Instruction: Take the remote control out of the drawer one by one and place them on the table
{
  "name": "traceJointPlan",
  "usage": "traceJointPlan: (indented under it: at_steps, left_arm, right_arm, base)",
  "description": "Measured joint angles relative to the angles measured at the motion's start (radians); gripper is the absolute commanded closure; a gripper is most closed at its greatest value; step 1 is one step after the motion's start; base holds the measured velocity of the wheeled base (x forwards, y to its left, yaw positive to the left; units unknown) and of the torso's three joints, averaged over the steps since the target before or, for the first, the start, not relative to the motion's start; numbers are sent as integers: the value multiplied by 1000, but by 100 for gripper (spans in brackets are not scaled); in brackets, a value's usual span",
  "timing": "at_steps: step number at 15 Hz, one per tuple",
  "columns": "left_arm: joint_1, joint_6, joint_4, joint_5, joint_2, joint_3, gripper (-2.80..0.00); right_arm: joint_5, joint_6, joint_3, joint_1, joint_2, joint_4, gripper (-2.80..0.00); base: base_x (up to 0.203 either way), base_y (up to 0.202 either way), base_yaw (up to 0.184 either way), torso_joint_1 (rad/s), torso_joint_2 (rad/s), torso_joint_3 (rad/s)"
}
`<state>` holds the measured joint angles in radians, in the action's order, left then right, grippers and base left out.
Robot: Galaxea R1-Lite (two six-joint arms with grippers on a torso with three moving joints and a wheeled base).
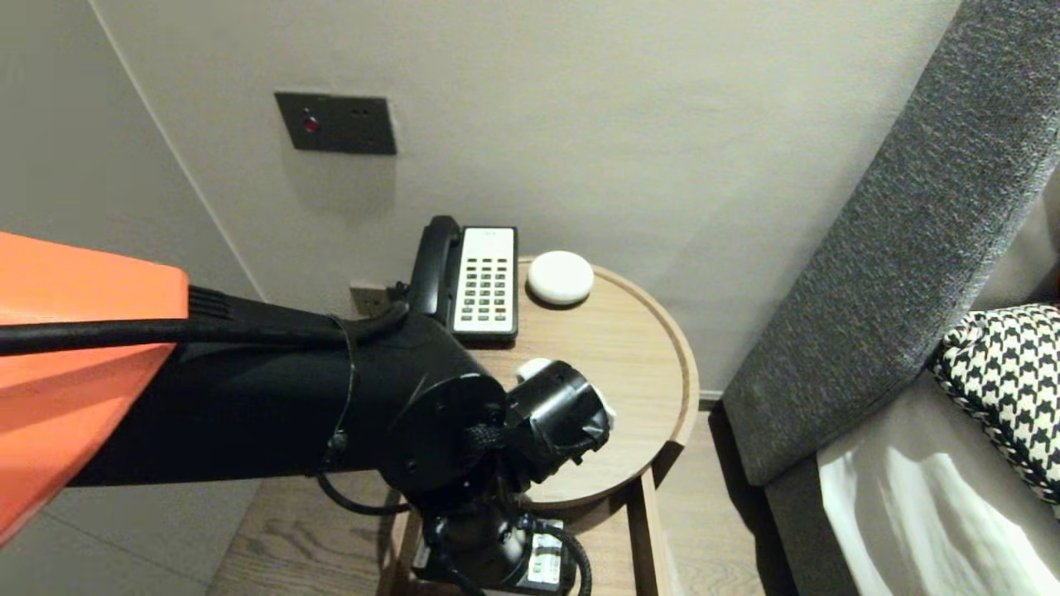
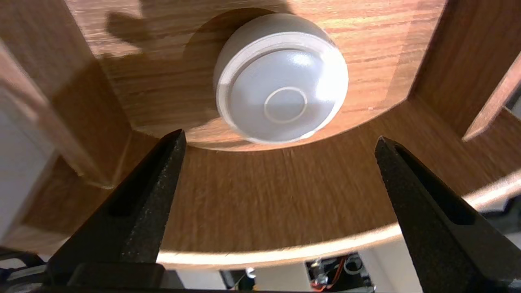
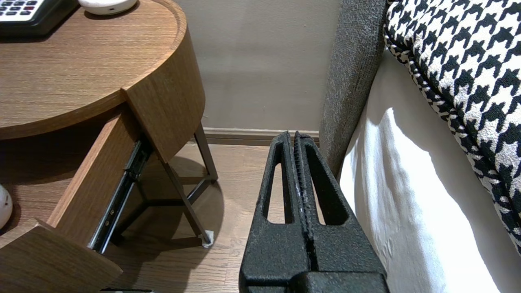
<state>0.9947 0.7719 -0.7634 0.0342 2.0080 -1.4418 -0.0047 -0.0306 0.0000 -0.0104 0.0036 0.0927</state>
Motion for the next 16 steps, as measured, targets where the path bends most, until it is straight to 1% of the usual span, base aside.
traceJointPlan:
  at_steps: [4,13,14,16]
  left_arm:
    - [5,16,1,13,51,-9,-280]
    - [13,17,18,15,103,-17,-280]
    - [13,16,18,21,106,-18,-280]
    - [16,17,18,54,115,-23,-280]
  right_arm:
    - [0,0,0,-1,0,0,0]
    - [-1,0,0,0,0,0,0]
    - [-1,0,0,0,0,0,0]
    - [-1,0,0,0,0,0,0]
  base:
    - [0,0,0,0,0,0]
    - [0,0,0,0,0,0]
    - [0,0,0,0,0,0]
    - [0,0,0,0,0,0]
